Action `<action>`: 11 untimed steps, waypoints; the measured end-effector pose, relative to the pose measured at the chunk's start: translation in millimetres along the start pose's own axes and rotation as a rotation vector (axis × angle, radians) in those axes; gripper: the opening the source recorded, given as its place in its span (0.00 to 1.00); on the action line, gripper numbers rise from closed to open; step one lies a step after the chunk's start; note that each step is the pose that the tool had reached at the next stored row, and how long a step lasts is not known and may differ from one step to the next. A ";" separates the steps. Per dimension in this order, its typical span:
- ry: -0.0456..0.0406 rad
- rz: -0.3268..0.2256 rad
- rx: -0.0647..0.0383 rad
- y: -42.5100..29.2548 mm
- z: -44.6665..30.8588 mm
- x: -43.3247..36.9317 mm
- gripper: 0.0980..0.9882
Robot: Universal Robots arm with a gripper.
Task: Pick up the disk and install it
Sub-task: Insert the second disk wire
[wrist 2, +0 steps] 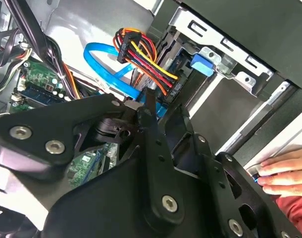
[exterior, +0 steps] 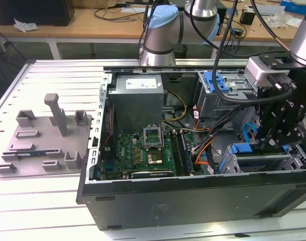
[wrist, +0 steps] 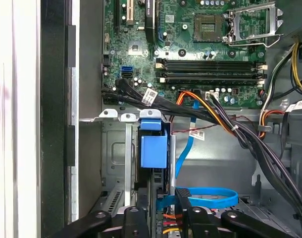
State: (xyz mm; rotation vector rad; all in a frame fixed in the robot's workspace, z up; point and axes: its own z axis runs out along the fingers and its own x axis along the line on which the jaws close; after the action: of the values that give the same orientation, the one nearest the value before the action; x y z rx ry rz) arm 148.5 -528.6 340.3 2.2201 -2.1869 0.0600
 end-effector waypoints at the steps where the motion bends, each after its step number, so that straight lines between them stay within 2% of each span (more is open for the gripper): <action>1: 0.0000 0.000 0.000 0.0 -3.0 0.2 0.29; 2: 0.0007 0.000 0.000 0.0 -5.4 0.2 0.29; 3: 0.0049 0.000 0.000 -0.1 -9.8 0.1 0.29; 4: 0.0138 0.000 0.000 -0.1 -14.5 -0.8 0.29; 6: 0.0371 0.000 -0.001 -0.2 -22.0 -4.8 0.29; 7: 0.0572 0.000 -0.001 -0.3 -25.3 -9.7 0.29; 9: 0.0859 -0.001 -0.001 -0.5 -28.4 -17.2 0.29; 10: 0.1106 -0.001 -0.002 -0.7 -30.4 -24.1 0.29; 11: 0.1228 -0.001 -0.002 -0.8 -31.1 -27.9 0.29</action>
State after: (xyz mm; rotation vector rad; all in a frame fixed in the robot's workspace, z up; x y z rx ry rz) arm 148.5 -499.3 370.0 2.1545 -2.1209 0.1886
